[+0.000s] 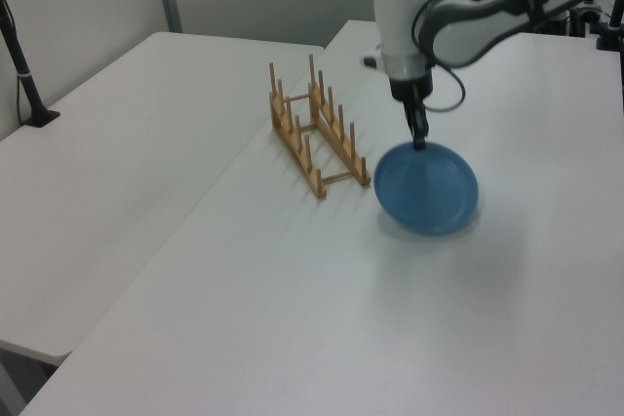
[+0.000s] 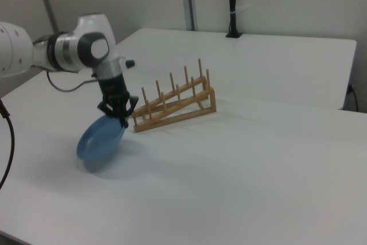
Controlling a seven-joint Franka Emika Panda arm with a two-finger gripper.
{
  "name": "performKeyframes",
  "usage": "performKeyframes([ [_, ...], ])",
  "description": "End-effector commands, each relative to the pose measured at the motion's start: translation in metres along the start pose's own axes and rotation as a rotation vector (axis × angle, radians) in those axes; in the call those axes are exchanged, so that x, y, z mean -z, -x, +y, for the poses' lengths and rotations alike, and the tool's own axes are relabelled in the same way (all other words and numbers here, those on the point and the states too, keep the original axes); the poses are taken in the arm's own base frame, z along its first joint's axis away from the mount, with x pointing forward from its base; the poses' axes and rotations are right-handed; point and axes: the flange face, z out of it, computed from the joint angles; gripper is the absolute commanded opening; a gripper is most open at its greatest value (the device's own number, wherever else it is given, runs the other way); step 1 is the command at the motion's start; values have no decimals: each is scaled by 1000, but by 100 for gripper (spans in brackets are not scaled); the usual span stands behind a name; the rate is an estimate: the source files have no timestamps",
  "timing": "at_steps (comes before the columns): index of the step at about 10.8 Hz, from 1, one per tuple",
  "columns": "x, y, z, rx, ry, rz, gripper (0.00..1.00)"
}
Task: Place plate in plate rack
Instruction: 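Carry the upright plate over the wooden rack between the pegs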
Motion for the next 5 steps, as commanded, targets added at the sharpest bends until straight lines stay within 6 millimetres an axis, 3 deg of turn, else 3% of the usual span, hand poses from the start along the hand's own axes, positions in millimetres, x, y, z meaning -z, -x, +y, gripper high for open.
performKeyframes([
  [1, 99, 14, 39, -65, 45, 129, 0],
  [4, 155, 20, 88, -227, 108, 294, 0],
  [5, 163, 22, 101, -283, 126, 353, 0],
])
